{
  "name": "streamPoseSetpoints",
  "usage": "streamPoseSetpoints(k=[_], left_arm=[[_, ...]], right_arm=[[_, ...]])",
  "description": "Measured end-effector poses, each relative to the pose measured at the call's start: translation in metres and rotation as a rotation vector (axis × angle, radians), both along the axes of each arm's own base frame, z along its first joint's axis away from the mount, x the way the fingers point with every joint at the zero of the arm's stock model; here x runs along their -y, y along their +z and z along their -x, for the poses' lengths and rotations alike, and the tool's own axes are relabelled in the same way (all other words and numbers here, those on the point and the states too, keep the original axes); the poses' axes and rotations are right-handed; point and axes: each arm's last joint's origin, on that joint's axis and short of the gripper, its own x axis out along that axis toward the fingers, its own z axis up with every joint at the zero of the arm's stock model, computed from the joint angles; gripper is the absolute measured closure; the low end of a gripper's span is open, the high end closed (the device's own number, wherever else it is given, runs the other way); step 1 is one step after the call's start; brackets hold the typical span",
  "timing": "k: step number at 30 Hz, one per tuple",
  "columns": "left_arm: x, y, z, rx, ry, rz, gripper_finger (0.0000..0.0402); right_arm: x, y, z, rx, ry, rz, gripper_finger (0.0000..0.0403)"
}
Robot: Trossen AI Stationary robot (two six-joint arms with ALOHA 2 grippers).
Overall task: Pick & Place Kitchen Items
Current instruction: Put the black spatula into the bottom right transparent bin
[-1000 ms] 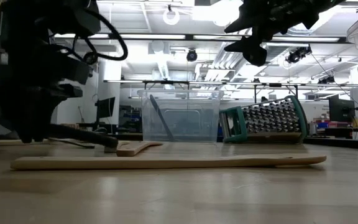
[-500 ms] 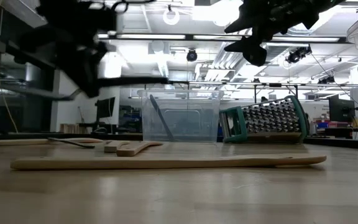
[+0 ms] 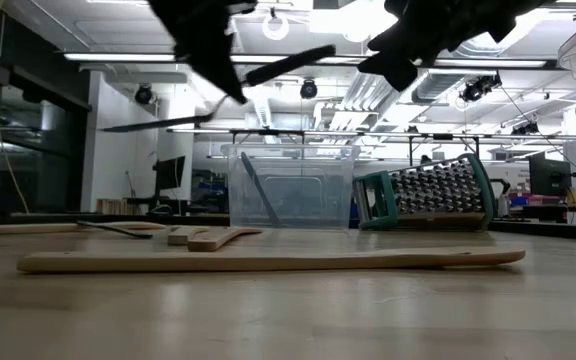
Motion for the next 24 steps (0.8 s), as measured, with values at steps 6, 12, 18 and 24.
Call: streamPoseSetpoints(k=[6,12,18,24], left_arm=[[-0.014,0.016,-0.017,0.201,-0.041,-0.002,0.0335],[-0.025,0.026,-0.024,0.318,-0.055,0.003,0.0335],[-0.029,0.034,-0.028,0.406,-0.082,0.017,0.0335],[-0.029,0.041,-0.030,0.478,-0.088,0.013,0.0335]], right_arm=[[-0.006,0.000,-0.002,-0.002,-0.028,0.025,0.0198],[-0.007,0.011,-0.007,0.113,-0.038,0.009,0.0198],[-0.006,0.029,-0.011,0.292,-0.048,0.046,0.0198],[-0.005,0.039,-0.011,0.397,-0.054,0.074,0.0198]])
